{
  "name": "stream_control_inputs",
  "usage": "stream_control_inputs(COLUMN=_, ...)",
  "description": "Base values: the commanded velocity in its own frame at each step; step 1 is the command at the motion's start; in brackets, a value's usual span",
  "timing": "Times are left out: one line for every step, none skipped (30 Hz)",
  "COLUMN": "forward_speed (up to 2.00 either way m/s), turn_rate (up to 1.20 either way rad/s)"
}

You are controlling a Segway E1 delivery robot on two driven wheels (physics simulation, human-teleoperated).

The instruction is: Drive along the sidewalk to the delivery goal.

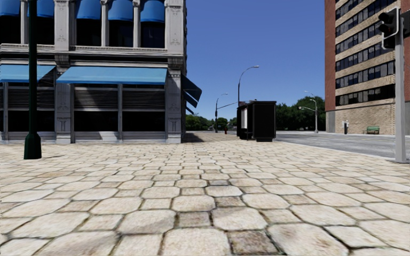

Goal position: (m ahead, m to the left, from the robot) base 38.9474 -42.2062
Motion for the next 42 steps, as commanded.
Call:
stream_control_inputs(forward_speed=2.00, turn_rate=0.00)
stream_control_inputs(forward_speed=2.00, turn_rate=0.00)
stream_control_inputs(forward_speed=2.00, turn_rate=0.00)
stream_control_inputs(forward_speed=2.00, turn_rate=0.00)
stream_control_inputs(forward_speed=2.00, turn_rate=0.00)
stream_control_inputs(forward_speed=2.00, turn_rate=0.00)
stream_control_inputs(forward_speed=2.00, turn_rate=0.00)
stream_control_inputs(forward_speed=2.00, turn_rate=0.00)
stream_control_inputs(forward_speed=2.00, turn_rate=0.00)
stream_control_inputs(forward_speed=2.00, turn_rate=0.00)
stream_control_inputs(forward_speed=2.00, turn_rate=0.00)
stream_control_inputs(forward_speed=2.00, turn_rate=0.00)
stream_control_inputs(forward_speed=2.00, turn_rate=0.00)
stream_control_inputs(forward_speed=2.00, turn_rate=0.00)
stream_control_inputs(forward_speed=2.00, turn_rate=0.00)
stream_control_inputs(forward_speed=2.00, turn_rate=0.00)
stream_control_inputs(forward_speed=2.00, turn_rate=0.00)
stream_control_inputs(forward_speed=2.00, turn_rate=0.00)
stream_control_inputs(forward_speed=2.00, turn_rate=0.00)
stream_control_inputs(forward_speed=2.00, turn_rate=0.00)
stream_control_inputs(forward_speed=2.00, turn_rate=0.00)
stream_control_inputs(forward_speed=2.00, turn_rate=0.00)
stream_control_inputs(forward_speed=2.00, turn_rate=0.00)
stream_control_inputs(forward_speed=2.00, turn_rate=0.00)
stream_control_inputs(forward_speed=2.00, turn_rate=0.00)
stream_control_inputs(forward_speed=2.00, turn_rate=0.00)
stream_control_inputs(forward_speed=2.00, turn_rate=0.00)
stream_control_inputs(forward_speed=2.00, turn_rate=0.00)
stream_control_inputs(forward_speed=2.00, turn_rate=0.00)
stream_control_inputs(forward_speed=2.00, turn_rate=0.00)
stream_control_inputs(forward_speed=2.00, turn_rate=0.00)
stream_control_inputs(forward_speed=2.00, turn_rate=0.00)
stream_control_inputs(forward_speed=2.00, turn_rate=0.00)
stream_control_inputs(forward_speed=2.00, turn_rate=0.00)
stream_control_inputs(forward_speed=2.00, turn_rate=0.00)
stream_control_inputs(forward_speed=2.00, turn_rate=0.00)
stream_control_inputs(forward_speed=2.00, turn_rate=0.00)
stream_control_inputs(forward_speed=2.00, turn_rate=0.00)
stream_control_inputs(forward_speed=2.00, turn_rate=0.00)
stream_control_inputs(forward_speed=2.00, turn_rate=0.00)
stream_control_inputs(forward_speed=2.00, turn_rate=0.00)
stream_control_inputs(forward_speed=2.00, turn_rate=0.00)
